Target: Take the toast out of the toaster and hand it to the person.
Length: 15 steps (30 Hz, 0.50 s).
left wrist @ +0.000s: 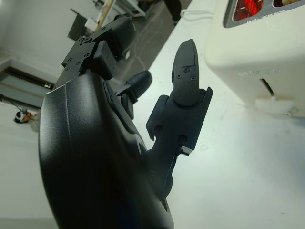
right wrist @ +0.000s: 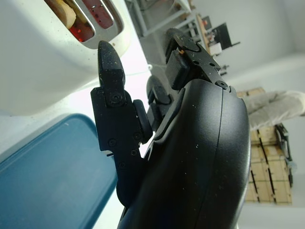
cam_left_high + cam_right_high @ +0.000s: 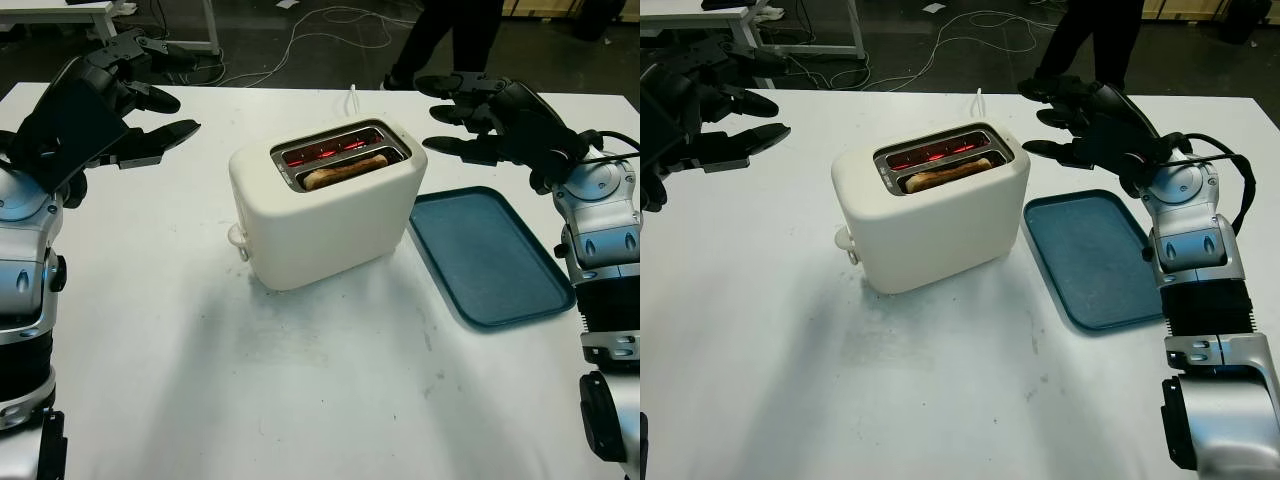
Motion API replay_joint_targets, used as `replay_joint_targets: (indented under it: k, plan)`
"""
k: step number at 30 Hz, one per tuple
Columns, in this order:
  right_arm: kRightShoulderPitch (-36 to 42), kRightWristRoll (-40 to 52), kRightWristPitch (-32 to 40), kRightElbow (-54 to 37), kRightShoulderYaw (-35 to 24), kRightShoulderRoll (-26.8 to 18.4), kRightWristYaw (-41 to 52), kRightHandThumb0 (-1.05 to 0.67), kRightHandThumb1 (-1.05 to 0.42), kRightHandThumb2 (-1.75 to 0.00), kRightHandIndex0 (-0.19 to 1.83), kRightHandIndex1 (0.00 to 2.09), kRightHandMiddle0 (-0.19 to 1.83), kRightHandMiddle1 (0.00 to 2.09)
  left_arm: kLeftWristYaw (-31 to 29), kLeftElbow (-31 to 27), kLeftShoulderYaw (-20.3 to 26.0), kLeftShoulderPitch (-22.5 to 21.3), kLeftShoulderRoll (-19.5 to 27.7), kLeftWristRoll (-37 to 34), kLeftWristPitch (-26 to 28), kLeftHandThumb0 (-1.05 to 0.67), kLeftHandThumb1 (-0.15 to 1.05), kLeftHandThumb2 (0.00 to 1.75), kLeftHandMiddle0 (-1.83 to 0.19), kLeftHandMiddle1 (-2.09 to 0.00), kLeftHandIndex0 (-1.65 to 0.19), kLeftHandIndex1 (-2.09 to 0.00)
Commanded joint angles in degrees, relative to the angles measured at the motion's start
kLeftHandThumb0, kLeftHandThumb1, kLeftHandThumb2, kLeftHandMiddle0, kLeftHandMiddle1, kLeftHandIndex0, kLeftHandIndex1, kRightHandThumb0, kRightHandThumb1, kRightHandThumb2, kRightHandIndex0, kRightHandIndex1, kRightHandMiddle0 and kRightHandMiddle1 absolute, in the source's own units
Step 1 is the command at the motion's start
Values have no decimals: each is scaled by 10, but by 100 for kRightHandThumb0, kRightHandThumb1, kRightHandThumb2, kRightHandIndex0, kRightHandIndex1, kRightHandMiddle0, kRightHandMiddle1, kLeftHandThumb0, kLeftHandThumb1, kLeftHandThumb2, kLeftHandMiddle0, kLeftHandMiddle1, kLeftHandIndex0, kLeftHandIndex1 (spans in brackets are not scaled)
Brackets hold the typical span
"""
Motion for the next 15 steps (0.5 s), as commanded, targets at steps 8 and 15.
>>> replay_joint_targets:
  k: [8,15]
  plan:
    - [4,7,3,-12,-6,-2,-1,-40,-92,-13,47,1,44,1,-1,-2,1,1,8,4,-12,-29,76,41,-10,-113,-21,-79]
    - [5,4,3,-12,-6,-2,-5,-39,-92,-12,48,1,45,1,3,-4,5,2,1,-3,-4,-29,76,41,-9,-113,-20,-78]
